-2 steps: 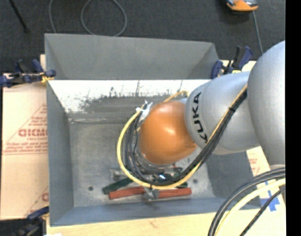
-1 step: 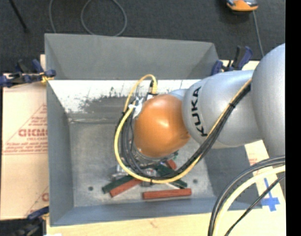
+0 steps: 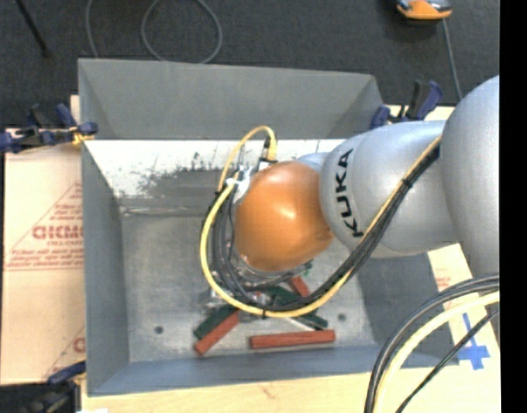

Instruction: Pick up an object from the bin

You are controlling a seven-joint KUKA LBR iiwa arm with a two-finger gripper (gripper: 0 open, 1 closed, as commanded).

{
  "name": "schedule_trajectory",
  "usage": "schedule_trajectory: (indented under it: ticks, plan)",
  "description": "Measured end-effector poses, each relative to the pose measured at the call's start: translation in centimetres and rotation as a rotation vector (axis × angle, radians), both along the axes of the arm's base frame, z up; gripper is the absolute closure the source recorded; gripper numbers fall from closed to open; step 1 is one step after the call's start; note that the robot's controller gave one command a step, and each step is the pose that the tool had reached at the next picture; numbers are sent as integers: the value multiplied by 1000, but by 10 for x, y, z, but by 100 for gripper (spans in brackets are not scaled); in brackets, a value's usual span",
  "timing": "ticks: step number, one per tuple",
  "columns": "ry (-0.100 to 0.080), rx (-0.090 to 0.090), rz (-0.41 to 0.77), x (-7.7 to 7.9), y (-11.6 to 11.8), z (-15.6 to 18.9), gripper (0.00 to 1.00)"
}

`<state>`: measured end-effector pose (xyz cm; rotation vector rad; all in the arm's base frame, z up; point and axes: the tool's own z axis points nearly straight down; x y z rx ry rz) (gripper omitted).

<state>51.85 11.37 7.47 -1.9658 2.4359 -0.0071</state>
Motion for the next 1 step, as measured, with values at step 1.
schedule_trajectory:
  ticks: [1]
  plan:
    - [1,1,20,1,49,142,100]
